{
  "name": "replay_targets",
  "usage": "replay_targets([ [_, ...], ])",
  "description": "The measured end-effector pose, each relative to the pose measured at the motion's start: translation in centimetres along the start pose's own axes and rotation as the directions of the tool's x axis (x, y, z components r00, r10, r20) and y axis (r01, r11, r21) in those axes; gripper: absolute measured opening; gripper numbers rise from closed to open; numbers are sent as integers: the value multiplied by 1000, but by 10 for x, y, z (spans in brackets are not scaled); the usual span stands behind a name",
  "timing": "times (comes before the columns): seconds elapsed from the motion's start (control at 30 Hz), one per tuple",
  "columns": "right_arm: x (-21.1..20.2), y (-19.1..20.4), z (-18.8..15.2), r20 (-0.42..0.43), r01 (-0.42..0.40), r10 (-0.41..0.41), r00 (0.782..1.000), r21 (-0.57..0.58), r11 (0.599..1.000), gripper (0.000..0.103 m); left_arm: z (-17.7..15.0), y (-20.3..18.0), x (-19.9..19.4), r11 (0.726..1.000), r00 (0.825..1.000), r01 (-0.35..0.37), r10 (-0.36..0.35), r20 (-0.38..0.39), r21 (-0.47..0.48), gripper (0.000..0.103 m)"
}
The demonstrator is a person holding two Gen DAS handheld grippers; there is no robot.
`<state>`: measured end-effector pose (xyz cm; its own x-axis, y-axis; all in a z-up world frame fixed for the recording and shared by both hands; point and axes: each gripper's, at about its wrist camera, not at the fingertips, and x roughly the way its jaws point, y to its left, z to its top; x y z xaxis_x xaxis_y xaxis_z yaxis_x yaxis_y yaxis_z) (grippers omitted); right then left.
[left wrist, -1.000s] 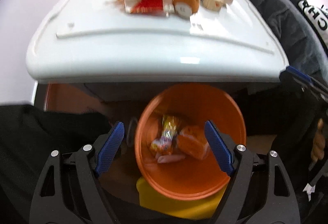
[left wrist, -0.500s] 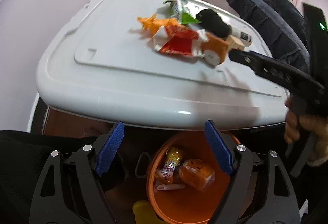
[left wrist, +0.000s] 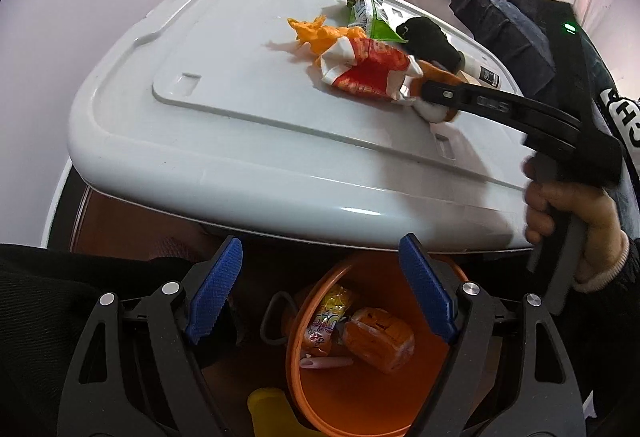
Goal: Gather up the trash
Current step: 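Grasp the orange sock with the right tool and lift it, then grasp the red-and-white snack wrapper with the left tool and lift it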
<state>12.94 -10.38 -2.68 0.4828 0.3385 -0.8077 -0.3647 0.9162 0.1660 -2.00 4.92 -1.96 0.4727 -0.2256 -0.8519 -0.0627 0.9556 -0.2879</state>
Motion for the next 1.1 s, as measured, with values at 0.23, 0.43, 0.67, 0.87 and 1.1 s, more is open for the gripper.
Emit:
replay_targets([
  [0.23,-76,-26,-20,84,29,-31,996,24,999,24,21,-12,2,999,999,36,-36,0,8,79],
  [0.43,-103,-53,-52,121,44,-52,991,71,997,24,68,-39,7,991,999,37,-41,35,126,79],
  [0.67,-96,-70,-63,114,10,-24,993,123,992,25,91,-90,17,692,997,-16,-47,67,722,79],
  [0.87,-97,-74,-66,116,-17,0,993,152,988,25,100,-98,49,454,999,-34,-7,42,890,79],
  [1.1,-94,-75,-64,108,-37,20,994,159,987,25,117,-95,74,509,991,129,-45,-124,851,79],
])
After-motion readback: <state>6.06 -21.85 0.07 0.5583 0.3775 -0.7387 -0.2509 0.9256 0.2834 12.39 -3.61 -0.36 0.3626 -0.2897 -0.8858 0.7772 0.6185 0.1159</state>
